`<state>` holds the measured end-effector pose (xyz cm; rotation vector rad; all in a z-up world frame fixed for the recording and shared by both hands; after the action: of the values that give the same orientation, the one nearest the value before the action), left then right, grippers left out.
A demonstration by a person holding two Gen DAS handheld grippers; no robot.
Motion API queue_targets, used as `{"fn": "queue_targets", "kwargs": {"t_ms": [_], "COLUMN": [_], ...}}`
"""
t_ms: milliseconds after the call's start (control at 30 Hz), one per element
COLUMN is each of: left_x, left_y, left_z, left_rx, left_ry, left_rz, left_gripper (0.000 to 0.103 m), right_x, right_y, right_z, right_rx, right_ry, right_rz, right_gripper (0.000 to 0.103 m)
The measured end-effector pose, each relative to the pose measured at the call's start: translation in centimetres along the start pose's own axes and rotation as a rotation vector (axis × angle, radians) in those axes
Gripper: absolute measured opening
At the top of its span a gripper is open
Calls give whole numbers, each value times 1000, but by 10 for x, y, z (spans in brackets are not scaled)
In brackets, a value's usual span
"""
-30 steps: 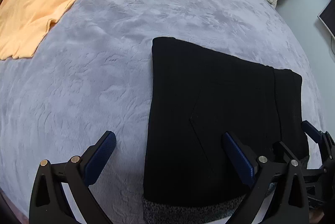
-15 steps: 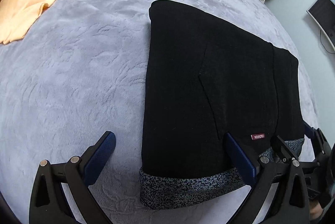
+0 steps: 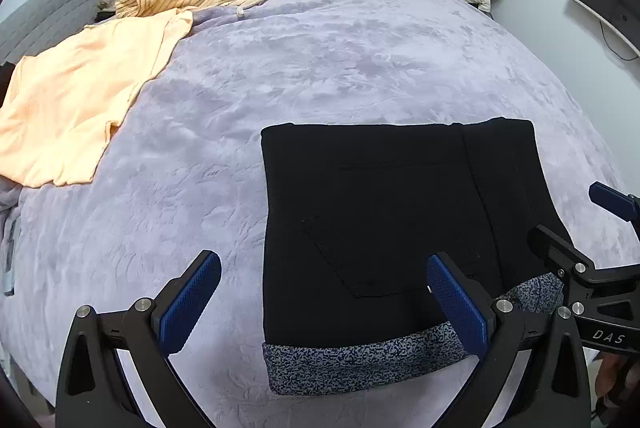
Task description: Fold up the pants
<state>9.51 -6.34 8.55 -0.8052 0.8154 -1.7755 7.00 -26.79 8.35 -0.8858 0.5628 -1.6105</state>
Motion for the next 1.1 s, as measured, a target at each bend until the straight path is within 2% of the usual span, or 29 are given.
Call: {"fn": "queue_targets", "kwargs": {"t_ms": [333, 533, 700, 1100], "left_x": [-3, -7, -4, 7], "left_y": [13, 14, 13, 16], "left_z": [-8, -17, -24, -30], "left_rx": [-91, -97, -88, -126], "left_ry": [-44, -71, -80, -67], "left_rz": [4, -25, 31, 29], "left_gripper": [103, 103, 103, 103], "right_x": [0, 0, -3, -2], "right_y": [14, 17, 16, 16], "right_z": [-16, -30, -36, -37], "right_rx": [-112, -159, -164, -175], "right_ry": [15, 25, 13, 19], "right_rz": [-44, -42, -49, -31], "right_gripper": [103, 103, 103, 103]}}
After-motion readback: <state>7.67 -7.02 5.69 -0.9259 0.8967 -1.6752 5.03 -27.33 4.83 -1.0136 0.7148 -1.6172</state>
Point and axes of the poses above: each gripper's, at about its wrist camera, not at the fingertips, and y roughly the way its jaws point, x to its right, z to its top, the point moved 1 cm from there along y, roughly the way its jaws point, and after that the axes turned 10 degrees about -z, right-handed, at the moved point
